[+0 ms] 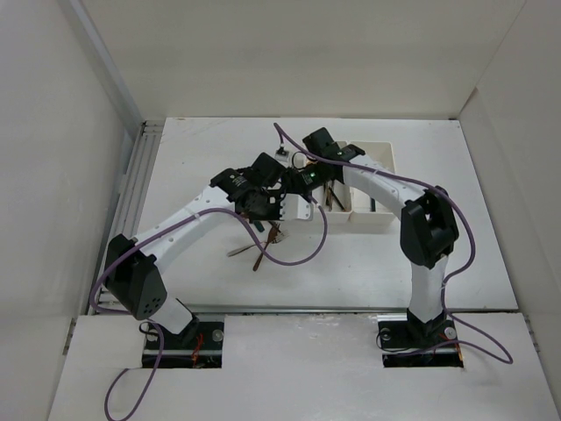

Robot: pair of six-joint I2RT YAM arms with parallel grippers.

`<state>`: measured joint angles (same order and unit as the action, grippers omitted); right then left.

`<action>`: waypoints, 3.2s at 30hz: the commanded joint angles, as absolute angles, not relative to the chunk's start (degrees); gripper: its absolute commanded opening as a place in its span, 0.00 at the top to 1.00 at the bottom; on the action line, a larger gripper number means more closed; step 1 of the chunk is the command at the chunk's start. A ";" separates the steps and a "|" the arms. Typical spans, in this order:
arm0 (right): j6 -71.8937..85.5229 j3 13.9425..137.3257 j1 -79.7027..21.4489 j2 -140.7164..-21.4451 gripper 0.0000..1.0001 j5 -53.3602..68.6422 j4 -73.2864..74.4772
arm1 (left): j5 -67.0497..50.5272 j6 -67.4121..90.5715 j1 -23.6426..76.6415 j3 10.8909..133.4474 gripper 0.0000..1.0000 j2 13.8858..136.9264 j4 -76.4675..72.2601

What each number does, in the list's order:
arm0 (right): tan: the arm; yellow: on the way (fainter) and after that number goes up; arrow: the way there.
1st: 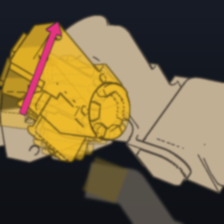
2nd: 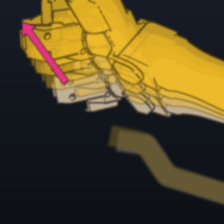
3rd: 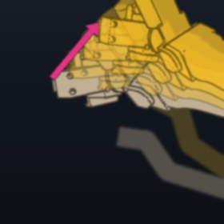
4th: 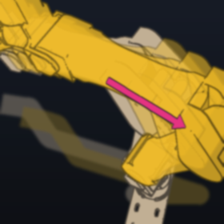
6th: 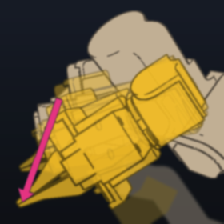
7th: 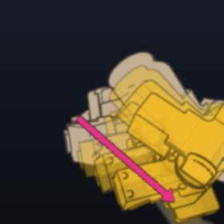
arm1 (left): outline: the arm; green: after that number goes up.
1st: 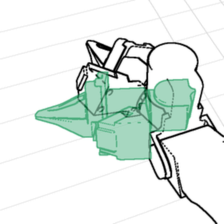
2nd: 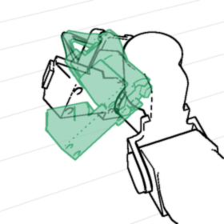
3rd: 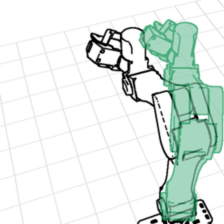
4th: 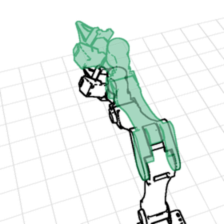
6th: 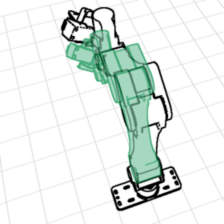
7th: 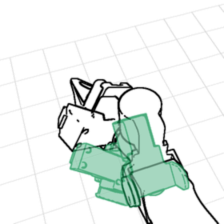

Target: Sort the eating utensils into containers

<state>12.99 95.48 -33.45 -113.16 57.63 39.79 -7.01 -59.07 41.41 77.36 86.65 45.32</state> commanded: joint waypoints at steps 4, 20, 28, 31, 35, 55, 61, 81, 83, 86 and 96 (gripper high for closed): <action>13.18 98.44 -33.84 -113.55 1.00 58.54 37.97 | -6.94 -59.15 41.66 78.13 1.00 86.40 46.14; 20.12 92.11 -32.17 -109.16 1.00 46.17 31.65 | -1.40 -45.01 38.86 78.92 0.24 89.03 39.38; 29.62 85.00 -27.42 -98.28 1.00 23.23 19.70 | -1.33 -22.62 27.44 82.09 0.00 83.59 26.47; 30.15 81.23 -27.42 -93.00 1.00 12.10 14.34 | 5.08 -10.05 23.92 83.14 0.00 82.53 23.29; 30.76 78.41 -27.42 -91.41 1.00 -5.42 13.54 | 6.60 -0.38 20.22 83.76 0.00 83.84 24.86; 29.88 84.46 -30.23 -101.95 0.42 -13.62 24.87 | -4.65 5.54 16.26 79.28 0.18 101.86 33.22; 28.83 84.46 -31.38 -97.83 0.40 -15.12 24.87 | -7.82 6.59 16.26 81.03 0.28 107.04 33.22; 29.36 80.86 -31.38 -94.14 0.40 -16.70 25.93 | -3.25 5.37 15.73 83.14 0.61 113.55 34.54; 29.36 80.86 -31.38 -94.13 0.40 -17.31 25.93 | -3.25 5.36 15.12 81.75 0.76 113.55 34.54; 29.36 80.86 -31.38 -94.13 0.40 -17.31 25.93 | -3.25 5.36 14.50 82.43 0.93 114.16 34.02; 28.31 80.86 -31.38 -93.08 0.40 -18.37 26.46 | -4.12 5.98 12.93 86.83 1.00 116.63 33.49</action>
